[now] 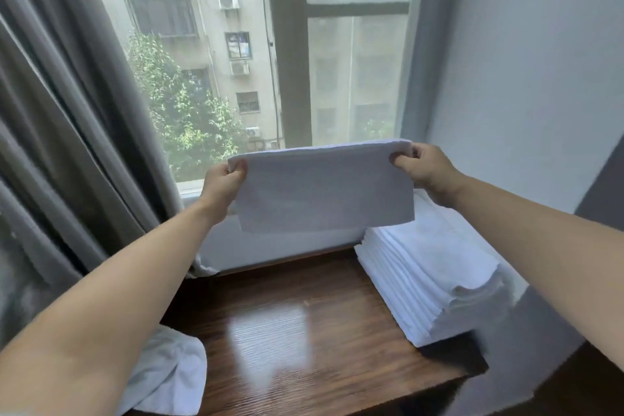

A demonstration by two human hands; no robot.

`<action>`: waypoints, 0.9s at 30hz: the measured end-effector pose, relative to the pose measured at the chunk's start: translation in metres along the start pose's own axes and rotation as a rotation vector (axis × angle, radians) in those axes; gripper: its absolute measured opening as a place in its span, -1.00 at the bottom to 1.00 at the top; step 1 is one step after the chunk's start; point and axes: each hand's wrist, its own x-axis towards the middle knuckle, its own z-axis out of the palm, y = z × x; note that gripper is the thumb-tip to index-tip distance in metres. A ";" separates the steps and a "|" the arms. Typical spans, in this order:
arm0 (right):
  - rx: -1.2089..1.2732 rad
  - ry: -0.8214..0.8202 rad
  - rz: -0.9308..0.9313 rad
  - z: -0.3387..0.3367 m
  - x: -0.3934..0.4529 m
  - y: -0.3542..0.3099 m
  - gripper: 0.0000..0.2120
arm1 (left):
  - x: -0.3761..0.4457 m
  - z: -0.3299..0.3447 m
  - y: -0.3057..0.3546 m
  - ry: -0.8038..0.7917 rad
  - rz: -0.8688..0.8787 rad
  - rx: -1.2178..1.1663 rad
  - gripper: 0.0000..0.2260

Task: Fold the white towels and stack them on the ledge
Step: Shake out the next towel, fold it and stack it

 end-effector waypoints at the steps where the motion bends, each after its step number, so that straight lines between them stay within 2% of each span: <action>1: -0.019 0.051 -0.026 -0.006 -0.003 0.002 -0.83 | 0.003 0.013 0.001 0.011 0.008 0.005 -0.73; 5: -0.146 0.199 -0.079 -0.026 -0.020 0.017 -0.90 | 0.014 0.068 0.001 0.024 0.045 0.025 -0.76; 8: -0.288 0.315 -0.088 -0.039 -0.027 0.036 -0.77 | 0.023 0.109 -0.009 -0.029 0.112 0.062 -0.89; 11: -0.335 0.419 -0.040 -0.051 -0.035 0.062 -0.76 | 0.036 0.152 -0.024 -0.117 0.167 0.186 -0.92; 15: -0.343 0.503 0.143 -0.057 -0.053 0.117 -0.78 | 0.053 0.215 -0.050 -0.371 0.172 0.410 -0.95; 17: -0.317 0.535 0.276 -0.059 -0.062 0.145 -0.78 | 0.064 0.249 -0.058 -0.488 0.186 0.505 -0.91; 22: -0.103 0.775 0.574 -0.074 -0.056 0.193 -0.81 | 0.096 0.339 -0.042 -0.627 0.281 0.616 -0.75; 24: 0.012 0.841 0.639 -0.076 -0.052 0.206 -0.79 | 0.107 0.371 -0.037 -0.674 0.332 0.635 -0.74; 27: 0.042 0.934 0.703 -0.067 -0.051 0.222 -0.78 | 0.120 0.411 -0.047 -0.763 0.372 0.651 -0.70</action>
